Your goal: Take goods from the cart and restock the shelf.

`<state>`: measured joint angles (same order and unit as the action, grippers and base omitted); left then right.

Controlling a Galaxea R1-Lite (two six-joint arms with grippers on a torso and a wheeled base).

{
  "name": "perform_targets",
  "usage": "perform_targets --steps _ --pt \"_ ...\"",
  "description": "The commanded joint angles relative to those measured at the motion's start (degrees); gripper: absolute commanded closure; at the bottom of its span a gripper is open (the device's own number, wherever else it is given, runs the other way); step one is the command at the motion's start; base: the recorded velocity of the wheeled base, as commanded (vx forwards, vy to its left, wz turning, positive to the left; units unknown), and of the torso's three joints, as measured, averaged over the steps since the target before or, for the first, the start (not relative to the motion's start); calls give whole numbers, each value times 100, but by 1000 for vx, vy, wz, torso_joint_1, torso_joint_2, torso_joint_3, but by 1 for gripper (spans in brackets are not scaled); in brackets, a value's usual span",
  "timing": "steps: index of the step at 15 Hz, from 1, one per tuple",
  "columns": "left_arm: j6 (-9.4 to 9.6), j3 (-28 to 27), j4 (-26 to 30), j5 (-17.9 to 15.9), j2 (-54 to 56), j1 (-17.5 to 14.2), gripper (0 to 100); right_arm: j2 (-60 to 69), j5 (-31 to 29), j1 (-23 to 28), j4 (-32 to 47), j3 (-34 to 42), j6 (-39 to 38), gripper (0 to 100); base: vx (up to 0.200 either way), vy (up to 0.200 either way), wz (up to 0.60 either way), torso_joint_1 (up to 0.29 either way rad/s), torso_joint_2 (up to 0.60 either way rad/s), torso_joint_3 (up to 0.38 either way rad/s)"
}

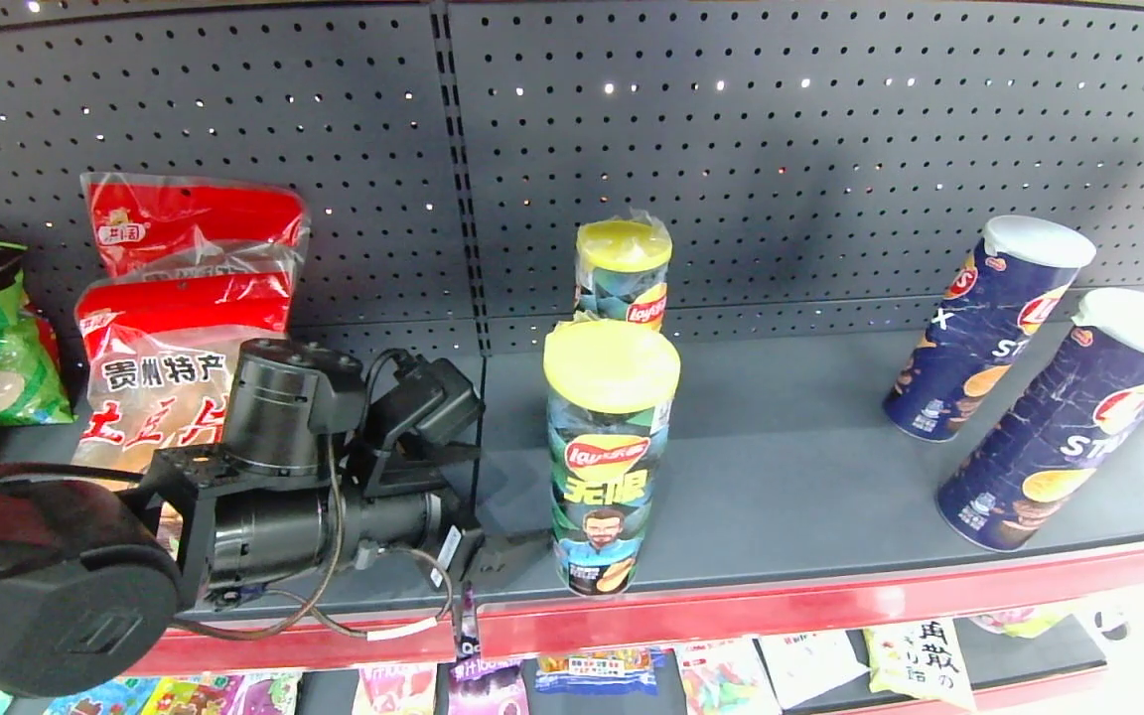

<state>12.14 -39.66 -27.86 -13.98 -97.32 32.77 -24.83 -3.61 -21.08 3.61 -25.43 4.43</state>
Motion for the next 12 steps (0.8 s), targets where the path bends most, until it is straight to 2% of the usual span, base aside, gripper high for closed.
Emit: perform_targets --steps 1,12 --pt "-1 -33 -1 1 -59 45 0 -30 0 -2 0 3 6 0 0 0 0 0 0 0" --pt "-1 -218 -1 45 -209 81 0 -39 0 -2 0 3 6 0 0 0 0 0 0 0"
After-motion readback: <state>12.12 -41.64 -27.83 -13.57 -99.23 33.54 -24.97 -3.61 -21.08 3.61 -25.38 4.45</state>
